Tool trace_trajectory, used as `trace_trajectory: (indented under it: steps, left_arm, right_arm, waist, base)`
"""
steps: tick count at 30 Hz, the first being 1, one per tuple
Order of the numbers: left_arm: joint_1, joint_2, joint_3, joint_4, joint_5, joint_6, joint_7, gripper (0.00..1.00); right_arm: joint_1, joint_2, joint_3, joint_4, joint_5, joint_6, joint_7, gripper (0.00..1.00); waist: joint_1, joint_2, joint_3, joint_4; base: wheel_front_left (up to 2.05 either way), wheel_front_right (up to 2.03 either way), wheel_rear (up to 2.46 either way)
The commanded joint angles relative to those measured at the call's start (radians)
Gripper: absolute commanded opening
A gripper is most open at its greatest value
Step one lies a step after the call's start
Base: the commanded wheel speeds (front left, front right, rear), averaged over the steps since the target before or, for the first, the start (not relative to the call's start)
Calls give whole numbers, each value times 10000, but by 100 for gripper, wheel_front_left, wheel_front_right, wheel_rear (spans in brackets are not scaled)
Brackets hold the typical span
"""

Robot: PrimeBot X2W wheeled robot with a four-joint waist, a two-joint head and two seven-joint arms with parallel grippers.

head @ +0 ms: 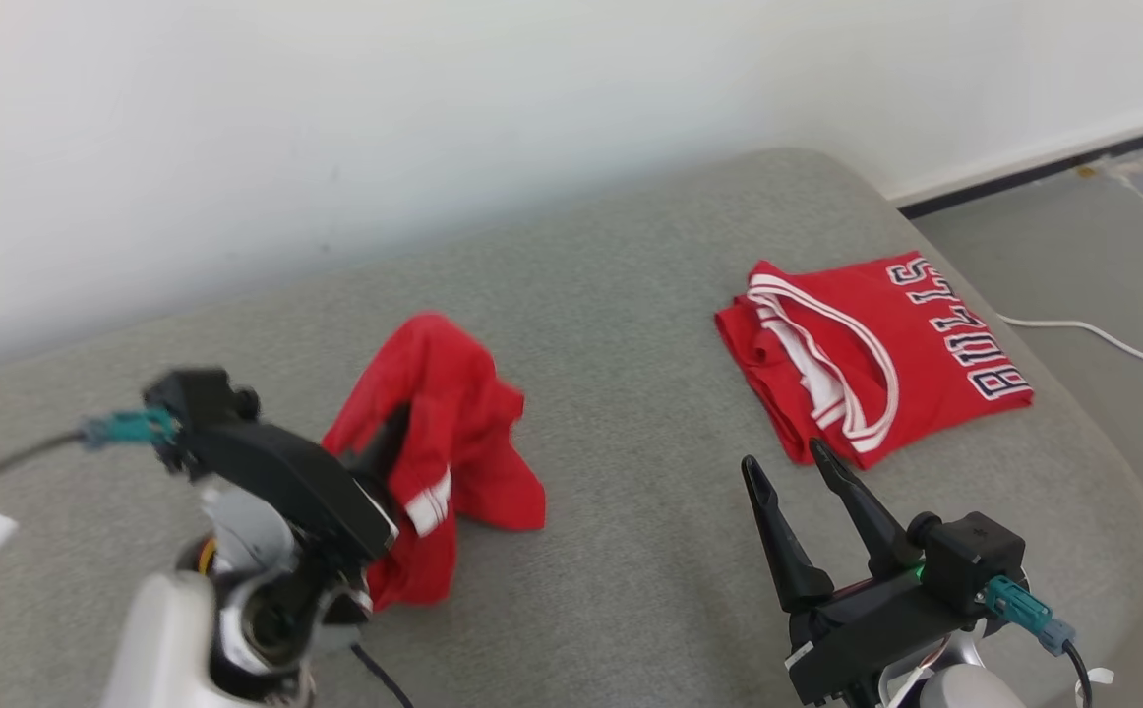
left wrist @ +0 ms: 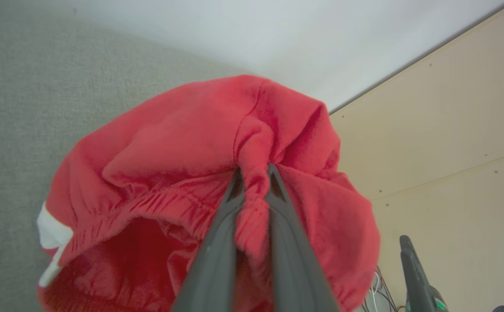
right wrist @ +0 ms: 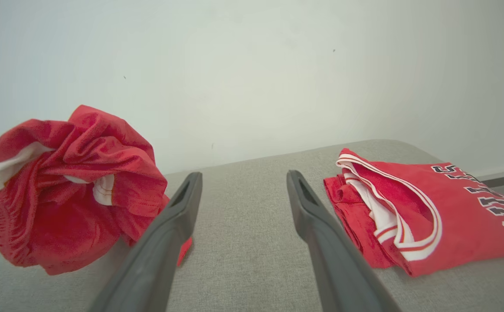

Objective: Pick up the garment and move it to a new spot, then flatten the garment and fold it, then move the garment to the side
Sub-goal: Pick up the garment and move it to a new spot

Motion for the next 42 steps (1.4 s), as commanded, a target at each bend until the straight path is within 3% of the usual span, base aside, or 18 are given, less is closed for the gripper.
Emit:
trace_trajectory:
  steps: [1, 7, 8, 10, 16, 19, 24, 29, 34, 42]
  left_arm:
    - [193, -45, -133, 406, 304, -41, -380, 0]
    - [61, -21, -738, 2909, 1468, -96, -2159, 0]
    - [-32, -19, -793, 3279, 1683, -97, -2520, 5]
    - [-184, 8, -906, 3907, 2122, -113, -3326, 100]
    - [-374, -9, -1054, 4942, 2717, -257, -5619, 100]
    - [-255, -31, -1089, 4928, 2818, -466, -6778, 100]
    - [405, 8, -1151, 4650, 3177, -445, -8381, 100]
    - [1329, 177, -844, 3827, 3619, -267, -8890, 100]
    - [2540, 402, -327, 2426, 4772, -97, -8924, 100]
    - [3897, 413, 220, 1250, 5949, -532, -8924, 100]
  right_arm:
    - [102, 2, 23, -33, 15, -25, 50, 100]
    - [-30, -108, 53, -123, 69, -25, 61, 100]
    - [-33, -120, 48, -126, 69, -25, 63, 100]
    - [-32, -144, 12, -116, 75, -25, 72, 100]
    - [220, -103, -325, -123, -52, -25, 102, 100]
    - [389, -124, -633, -157, -98, -25, 94, 100]
    - [690, -103, -1208, -299, -214, -25, 124, 100]
    - [974, -48, -1727, -478, -333, -25, 167, 100]
    - [1270, -76, -2093, -472, -434, -25, 177, 100]
    - [1813, -136, -2512, -236, -508, -25, 100, 100]
  waist:
    - [1, 0, 253, -429]
    - [1, 0, 449, -666]
    - [1, 0, 456, -669]
    - [1, 0, 442, -640]
    - [1, 0, 273, -125]
    - [1, 0, 159, 295]
    - [1, 0, -51, 1035]
    - [1, 0, -227, 1679]
    - [1, 0, -373, 2206]
    - [1, 0, -607, 2745]
  base:
    - [0, 0, 0]
    - [0, 0, 0]
    - [0, 0, 0]
    - [0, 0, 0]
    - [0, 0, 0]
    - [0, 0, 0]
    - [0, 0, 0]
    - [0, 0, 0]
    - [0, 0, 0]
    - [0, 0, 0]
